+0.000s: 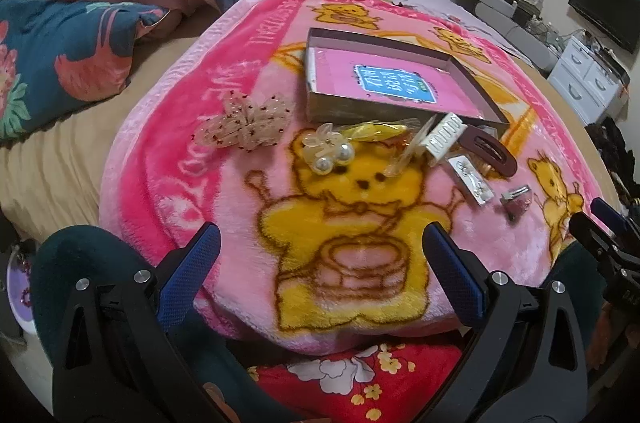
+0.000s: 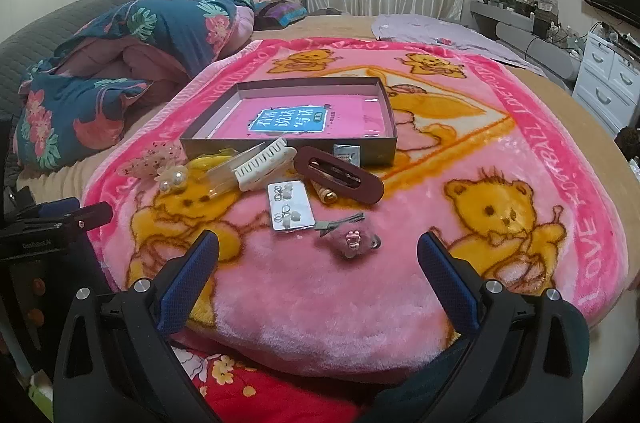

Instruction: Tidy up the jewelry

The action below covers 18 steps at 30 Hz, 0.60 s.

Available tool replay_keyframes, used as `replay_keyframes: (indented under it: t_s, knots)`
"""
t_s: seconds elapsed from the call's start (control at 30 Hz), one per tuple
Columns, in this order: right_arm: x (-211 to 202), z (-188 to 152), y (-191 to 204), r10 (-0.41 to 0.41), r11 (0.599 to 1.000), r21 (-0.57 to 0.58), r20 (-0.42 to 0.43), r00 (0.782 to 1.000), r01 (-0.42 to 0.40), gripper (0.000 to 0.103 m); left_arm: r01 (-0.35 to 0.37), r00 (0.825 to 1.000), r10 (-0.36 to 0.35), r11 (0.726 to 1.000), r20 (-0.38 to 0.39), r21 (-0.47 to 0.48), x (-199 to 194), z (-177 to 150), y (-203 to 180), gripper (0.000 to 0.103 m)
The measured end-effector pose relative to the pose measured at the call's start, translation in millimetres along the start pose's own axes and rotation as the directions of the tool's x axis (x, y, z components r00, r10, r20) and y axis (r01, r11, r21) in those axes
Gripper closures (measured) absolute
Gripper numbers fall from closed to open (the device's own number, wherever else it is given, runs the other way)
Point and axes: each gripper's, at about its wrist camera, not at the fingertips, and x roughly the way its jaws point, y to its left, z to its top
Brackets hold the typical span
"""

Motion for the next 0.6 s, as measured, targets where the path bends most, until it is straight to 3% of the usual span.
replay_keyframes:
  t_s: [0.43, 0.6]
  knots:
    - [18, 22, -12, 0.005, 1.0, 0.005, 0.0, 1.0, -0.005, 0.004, -0.054, 0.998, 0.053, 0.994, -0.021, -0.09, 20, 24, 40, 0.008]
    - [30, 27, -28, -0.021, 1.0, 0.01, -0.014, 1.0, 0.021, 0.004, -0.08, 0.996, 0.078, 0.994, -0.034, -0.08, 37, 40, 49, 0.008]
